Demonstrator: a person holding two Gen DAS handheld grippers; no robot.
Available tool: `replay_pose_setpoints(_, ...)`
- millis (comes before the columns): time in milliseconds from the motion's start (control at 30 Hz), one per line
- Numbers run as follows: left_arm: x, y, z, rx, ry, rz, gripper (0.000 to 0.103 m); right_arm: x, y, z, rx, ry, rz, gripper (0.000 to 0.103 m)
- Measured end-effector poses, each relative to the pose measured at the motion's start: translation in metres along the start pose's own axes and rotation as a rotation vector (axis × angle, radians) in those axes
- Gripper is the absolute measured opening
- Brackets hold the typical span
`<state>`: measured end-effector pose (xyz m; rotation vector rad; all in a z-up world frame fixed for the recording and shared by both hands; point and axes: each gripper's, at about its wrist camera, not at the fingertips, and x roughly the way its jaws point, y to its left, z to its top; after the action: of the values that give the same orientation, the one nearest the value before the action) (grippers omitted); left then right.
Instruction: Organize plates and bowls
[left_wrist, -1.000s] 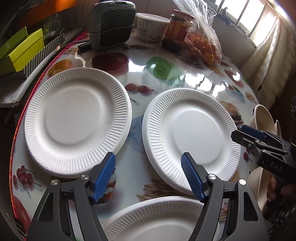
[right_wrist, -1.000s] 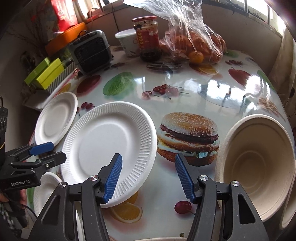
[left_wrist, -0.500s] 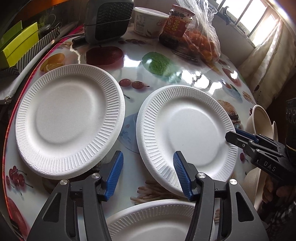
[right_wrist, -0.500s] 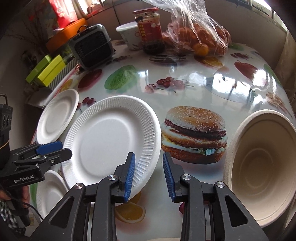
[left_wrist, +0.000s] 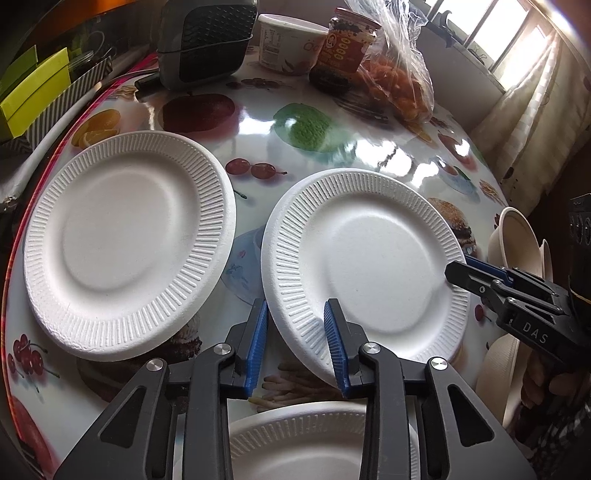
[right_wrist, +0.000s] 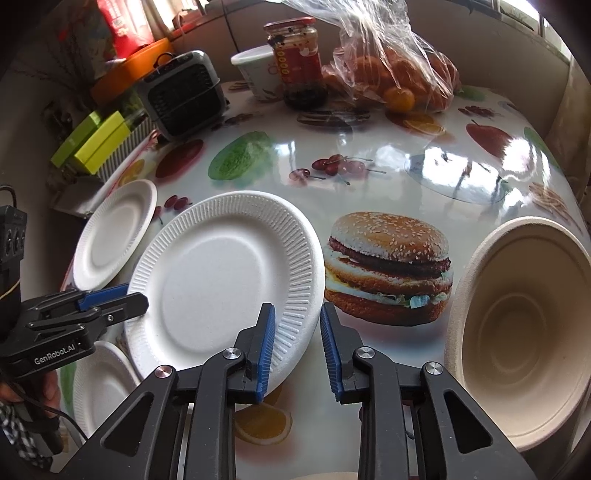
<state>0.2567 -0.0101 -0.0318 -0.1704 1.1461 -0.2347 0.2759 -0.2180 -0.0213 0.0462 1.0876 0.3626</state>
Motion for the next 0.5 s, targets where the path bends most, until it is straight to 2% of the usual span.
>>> replay_pose_setpoints(500, -0.02, 0.0, -0.002, -0.003, -0.045, -0.005, 0.03, -0.015, 0.004, -0.003, -0.004, -0.034, 0.002, 0.024)
